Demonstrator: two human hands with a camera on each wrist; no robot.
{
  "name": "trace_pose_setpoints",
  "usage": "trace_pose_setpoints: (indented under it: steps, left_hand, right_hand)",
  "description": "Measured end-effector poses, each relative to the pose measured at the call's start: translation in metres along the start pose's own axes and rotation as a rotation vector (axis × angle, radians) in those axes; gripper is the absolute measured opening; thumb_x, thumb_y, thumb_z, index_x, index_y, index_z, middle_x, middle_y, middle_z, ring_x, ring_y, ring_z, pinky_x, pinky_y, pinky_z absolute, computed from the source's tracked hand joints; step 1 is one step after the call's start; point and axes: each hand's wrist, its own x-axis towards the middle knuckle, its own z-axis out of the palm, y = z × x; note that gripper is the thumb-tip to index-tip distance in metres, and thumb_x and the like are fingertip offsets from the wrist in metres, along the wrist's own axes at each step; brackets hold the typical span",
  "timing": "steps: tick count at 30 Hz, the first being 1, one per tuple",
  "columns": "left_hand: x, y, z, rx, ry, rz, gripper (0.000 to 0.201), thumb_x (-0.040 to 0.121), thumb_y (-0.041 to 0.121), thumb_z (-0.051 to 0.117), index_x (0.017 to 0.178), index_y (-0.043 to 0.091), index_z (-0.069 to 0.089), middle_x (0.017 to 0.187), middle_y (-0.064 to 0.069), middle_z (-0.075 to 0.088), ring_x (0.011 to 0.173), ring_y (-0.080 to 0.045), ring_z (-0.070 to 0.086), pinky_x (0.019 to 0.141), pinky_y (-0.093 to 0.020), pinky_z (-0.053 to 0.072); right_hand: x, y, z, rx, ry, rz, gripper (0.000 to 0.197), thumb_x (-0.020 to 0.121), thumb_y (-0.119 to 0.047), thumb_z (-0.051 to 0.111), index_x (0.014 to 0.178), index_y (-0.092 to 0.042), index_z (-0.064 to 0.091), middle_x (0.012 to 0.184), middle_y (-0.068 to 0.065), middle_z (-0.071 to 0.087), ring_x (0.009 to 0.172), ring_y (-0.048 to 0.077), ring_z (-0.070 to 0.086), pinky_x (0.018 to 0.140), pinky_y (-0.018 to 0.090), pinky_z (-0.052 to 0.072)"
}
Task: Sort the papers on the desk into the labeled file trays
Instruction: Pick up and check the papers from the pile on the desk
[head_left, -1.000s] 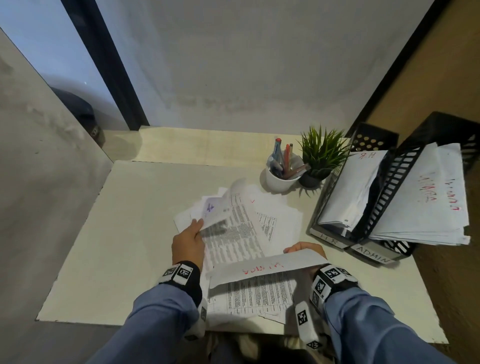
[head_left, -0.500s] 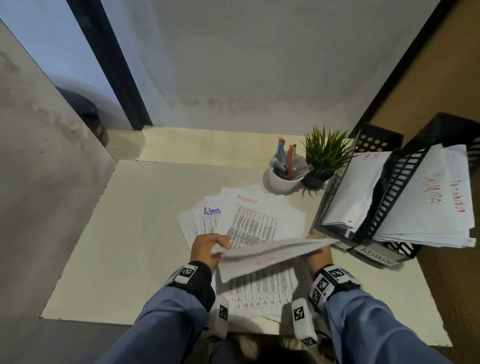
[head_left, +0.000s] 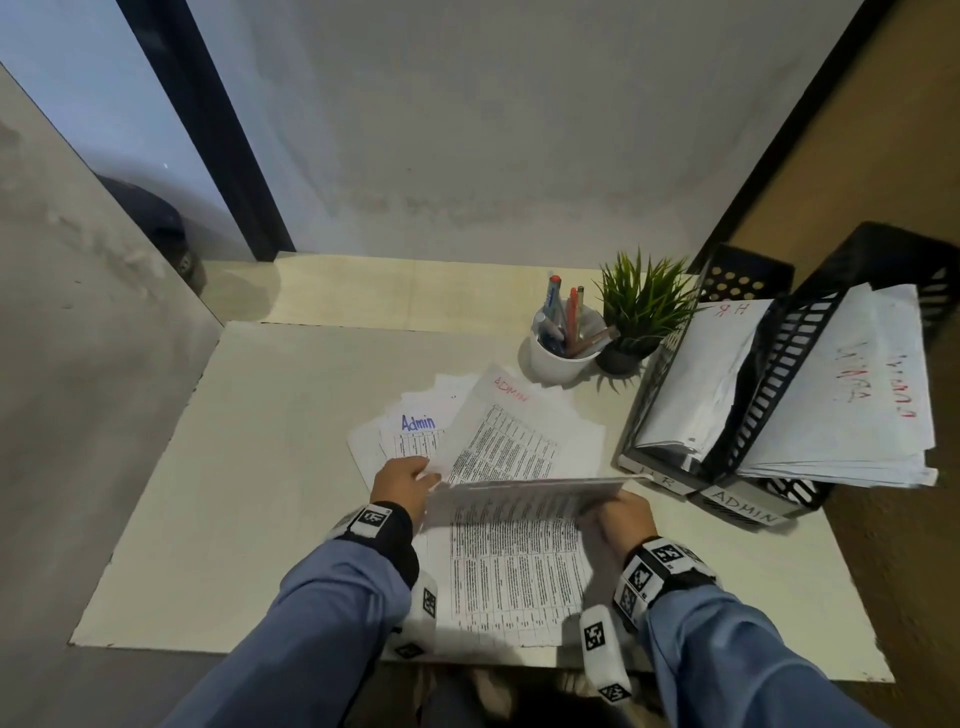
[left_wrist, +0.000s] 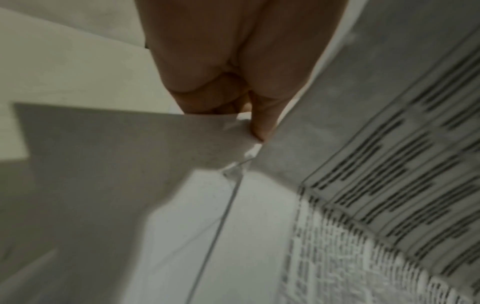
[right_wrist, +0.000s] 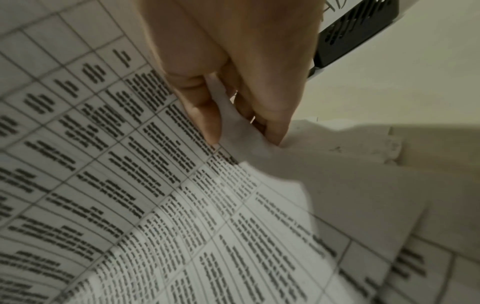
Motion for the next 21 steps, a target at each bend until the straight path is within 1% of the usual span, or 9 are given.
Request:
trace_pose_setpoints:
  steps: [4, 6, 8, 10, 11, 13, 15, 17, 21]
  left_hand:
    - [-0.006, -0.005, -0.004, -0.247, 0.005, -0.057, 0.046, 0.076, -0.022, 0.038, 0.056, 0.009, 0.064, 0.072, -0.012, 0.062, 0.077, -0.026, 0.056, 0.073, -0.027, 0.043]
    - [-0.016, -0.003, -0.005, -0.29, -0.052, -0.111, 0.045, 0.072, -0.026, 0.027, 0.052, 0.001, 0.057, 0.081, -0.012, 0.066, 0.079, -0.02, 0.057, 0.083, -0.029, 0.04]
    - [-0.019, -0.008, -0.004, -0.33, -0.113, -0.131, 0.049, 0.071, -0.026, 0.022, 0.044, 0.003, 0.051, 0.081, -0.01, 0.071, 0.086, -0.019, 0.061, 0.09, -0.031, 0.043]
    - [-0.022, -0.01, -0.001, -0.353, -0.141, -0.153, 0.051, 0.072, -0.024, 0.021, 0.039, 0.003, 0.048, 0.071, -0.008, 0.073, 0.088, -0.024, 0.064, 0.09, -0.034, 0.049]
    - [-0.023, -0.01, 0.001, -0.348, -0.126, -0.157, 0.051, 0.072, -0.023, 0.022, 0.038, 0.004, 0.048, 0.07, -0.009, 0.073, 0.086, -0.025, 0.065, 0.092, -0.036, 0.05]
    - [-0.022, -0.011, 0.002, -0.295, -0.011, -0.141, 0.05, 0.07, -0.021, 0.028, 0.037, 0.008, 0.052, 0.078, -0.013, 0.073, 0.081, -0.023, 0.066, 0.092, -0.038, 0.05]
    - [-0.02, -0.011, 0.0, -0.132, 0.201, -0.125, 0.043, 0.074, -0.015, 0.036, 0.052, 0.012, 0.061, 0.092, -0.011, 0.07, 0.078, -0.019, 0.061, 0.082, -0.029, 0.045]
    - [-0.016, -0.012, -0.005, -0.038, 0.324, -0.138, 0.027, 0.081, -0.007, 0.043, 0.085, 0.008, 0.065, 0.108, -0.014, 0.064, 0.09, -0.026, 0.058, 0.078, -0.027, 0.04]
    - [-0.012, -0.011, -0.005, -0.063, 0.291, -0.271, 0.03, 0.086, 0.009, 0.057, 0.115, 0.004, 0.051, 0.112, -0.016, 0.06, 0.087, -0.025, 0.051, 0.074, -0.026, 0.036]
  right_hand:
    - [0.002, -0.003, -0.011, -0.133, 0.016, -0.071, 0.023, 0.075, 0.013, 0.057, 0.06, -0.005, 0.059, 0.072, 0.01, 0.06, 0.062, 0.015, 0.05, 0.048, 0.019, 0.041]
    - [-0.004, -0.005, -0.001, -0.175, 0.022, -0.087, 0.016, 0.082, 0.007, 0.054, 0.076, -0.002, 0.066, 0.091, 0.019, 0.065, 0.07, 0.02, 0.054, 0.053, 0.014, 0.045]
    - [-0.009, -0.009, 0.005, -0.053, 0.102, -0.133, 0.027, 0.085, 0.013, 0.047, 0.109, 0.012, 0.06, 0.118, 0.031, 0.058, 0.102, 0.033, 0.058, 0.087, 0.024, 0.049]
    - [-0.013, -0.005, 0.008, 0.058, -0.023, -0.105, 0.037, 0.085, 0.021, 0.042, 0.121, 0.021, 0.045, 0.122, 0.037, 0.05, 0.116, 0.036, 0.055, 0.1, 0.039, 0.042]
    - [-0.008, -0.002, 0.006, 0.068, -0.154, -0.098, 0.035, 0.089, 0.017, 0.039, 0.123, 0.015, 0.046, 0.114, 0.033, 0.055, 0.106, 0.022, 0.064, 0.091, 0.037, 0.048]
    - [0.002, 0.004, 0.0, 0.131, -0.138, -0.128, 0.023, 0.093, 0.008, 0.036, 0.104, 0.003, 0.055, 0.086, 0.022, 0.065, 0.059, 0.005, 0.068, 0.059, 0.022, 0.055]
    - [0.006, 0.007, -0.002, 0.133, -0.119, -0.16, 0.026, 0.092, 0.007, 0.04, 0.082, -0.006, 0.06, 0.068, 0.011, 0.069, 0.052, 0.008, 0.064, 0.049, 0.014, 0.051]
    - [0.002, 0.006, -0.002, 0.027, -0.161, -0.114, 0.033, 0.09, 0.01, 0.042, 0.068, -0.01, 0.056, 0.043, -0.007, 0.063, 0.052, 0.01, 0.057, 0.04, 0.009, 0.045]
    - [0.0, 0.011, -0.003, 0.147, -0.234, -0.171, 0.028, 0.071, 0.005, 0.058, 0.045, -0.004, 0.061, 0.038, 0.003, 0.059, 0.032, 0.011, 0.054, 0.033, 0.014, 0.042]
